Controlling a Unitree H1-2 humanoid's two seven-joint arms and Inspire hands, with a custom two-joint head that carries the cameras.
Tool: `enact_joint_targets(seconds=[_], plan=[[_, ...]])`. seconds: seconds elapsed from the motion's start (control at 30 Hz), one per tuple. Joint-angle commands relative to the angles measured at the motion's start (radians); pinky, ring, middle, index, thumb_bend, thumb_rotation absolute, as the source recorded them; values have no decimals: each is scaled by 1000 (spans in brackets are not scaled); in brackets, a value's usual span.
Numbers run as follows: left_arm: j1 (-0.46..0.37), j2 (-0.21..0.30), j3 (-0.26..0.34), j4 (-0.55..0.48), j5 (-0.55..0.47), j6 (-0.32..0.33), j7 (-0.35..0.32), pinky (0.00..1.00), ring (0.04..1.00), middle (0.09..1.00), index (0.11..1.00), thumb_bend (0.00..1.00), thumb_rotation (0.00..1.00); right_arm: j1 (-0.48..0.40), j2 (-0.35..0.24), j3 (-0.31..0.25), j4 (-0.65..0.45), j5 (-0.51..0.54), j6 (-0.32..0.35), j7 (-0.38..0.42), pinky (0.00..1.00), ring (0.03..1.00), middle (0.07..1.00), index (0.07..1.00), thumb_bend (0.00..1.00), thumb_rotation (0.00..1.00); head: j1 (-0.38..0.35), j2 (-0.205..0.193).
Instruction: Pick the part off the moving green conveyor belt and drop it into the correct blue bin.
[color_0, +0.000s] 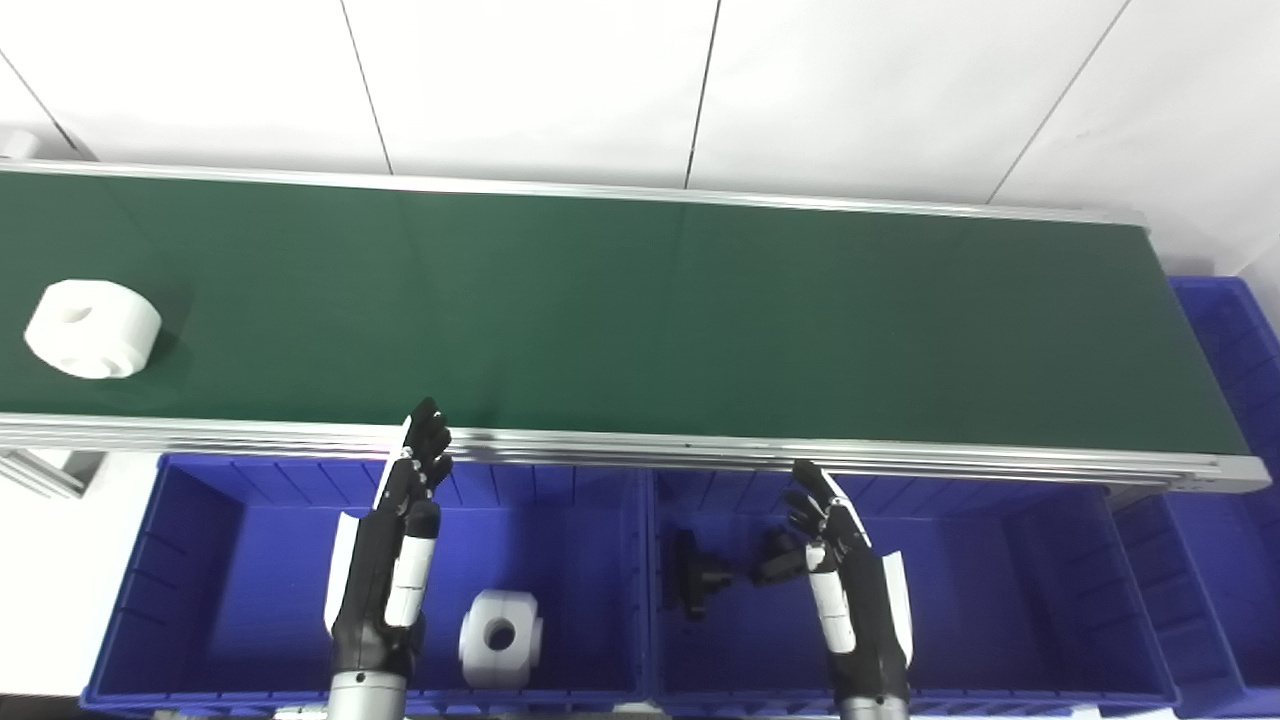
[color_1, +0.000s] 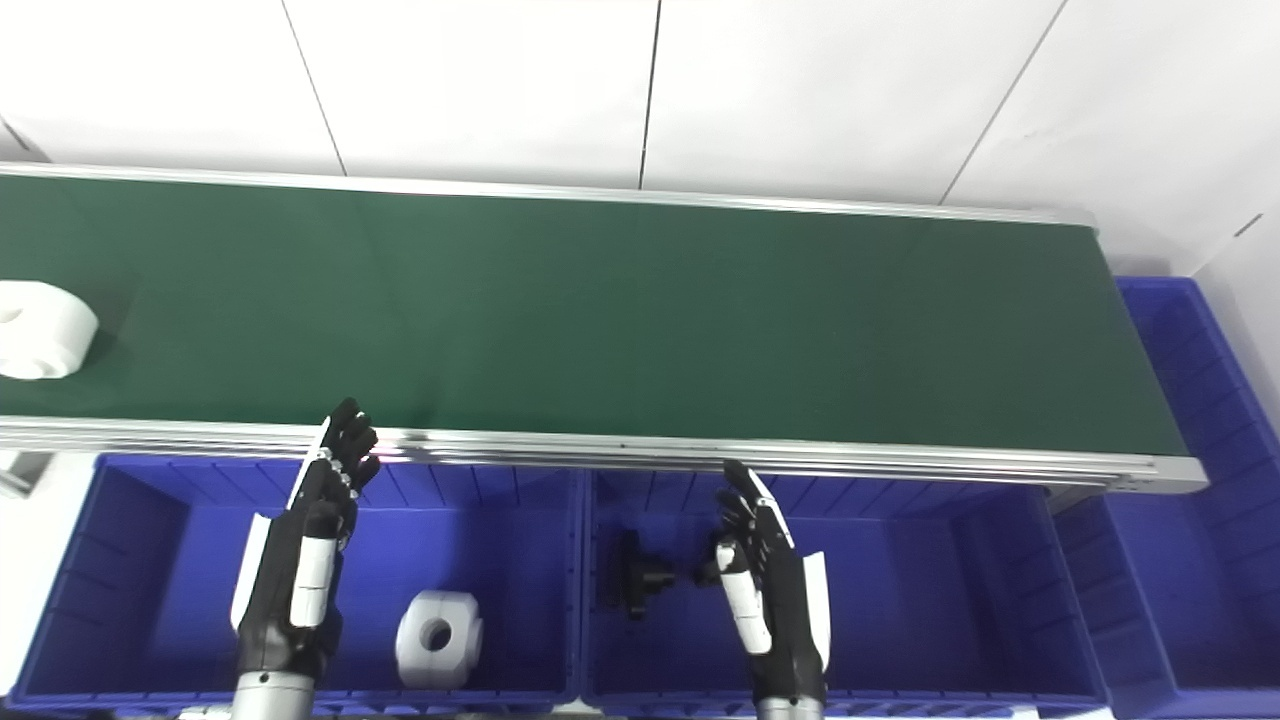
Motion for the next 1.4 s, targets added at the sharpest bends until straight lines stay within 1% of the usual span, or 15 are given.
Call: enact_joint_targets(seconds=[0.0, 0.23, 0.57, 0.73, 0.87, 1.03, 1.17, 1.3, 1.33, 1.37], plan=[[-5, -6, -6, -14, 6, -27, 1, 928, 949, 954, 953, 706, 965, -3, 2, 0, -12, 3, -61, 1, 829, 852, 893, 878, 844, 993, 1, -1], [-6, -7, -6, -13, 15, -22, 3, 915, 942, 949, 947, 714, 966, -5, 4, -2, -9, 15, -59, 6, 834, 853, 894, 875, 832, 992, 1, 0], [-5, -4, -8, -12, 12, -20, -3, 901, 937, 950, 948, 692, 965, -4, 7, -6, -4, 15, -58, 9, 829, 848, 891, 876, 828, 998, 2, 2], [-6, -4, -8, -10, 9, -19, -4, 902, 938, 949, 951, 687, 962, -4, 8, -7, -6, 12, -52, 12, 829, 848, 893, 877, 832, 999, 2, 2], [-5, -7, -9, -17, 7, -7, -4, 903, 938, 947, 946, 694, 956, -4, 9, -9, -6, 10, -51, 12, 825, 845, 891, 875, 831, 994, 2, 2], [-6, -3, -10, -15, 8, -13, -6, 909, 941, 949, 947, 689, 959, -3, 8, -11, -7, 5, -52, 13, 817, 843, 889, 878, 816, 998, 4, 1], [-5, -6, -9, -15, 8, -13, -4, 906, 942, 946, 942, 696, 960, -3, 10, -12, -10, 5, -49, 13, 816, 842, 888, 876, 825, 992, 5, 1], [-5, -8, -11, -13, 13, -14, -2, 904, 941, 948, 943, 701, 962, -5, 6, -13, -8, 10, -49, 18, 815, 841, 886, 877, 829, 989, 18, -6], [-4, -9, -11, -10, 12, -18, -2, 907, 944, 949, 944, 707, 960, -5, 4, -14, -6, 7, -50, 18, 814, 841, 886, 879, 826, 993, 36, -17], [-4, -11, -12, -7, 10, -20, -1, 910, 947, 950, 944, 711, 959, -5, 2, -15, -4, 4, -51, 18, 814, 841, 886, 880, 825, 996, 36, -17]])
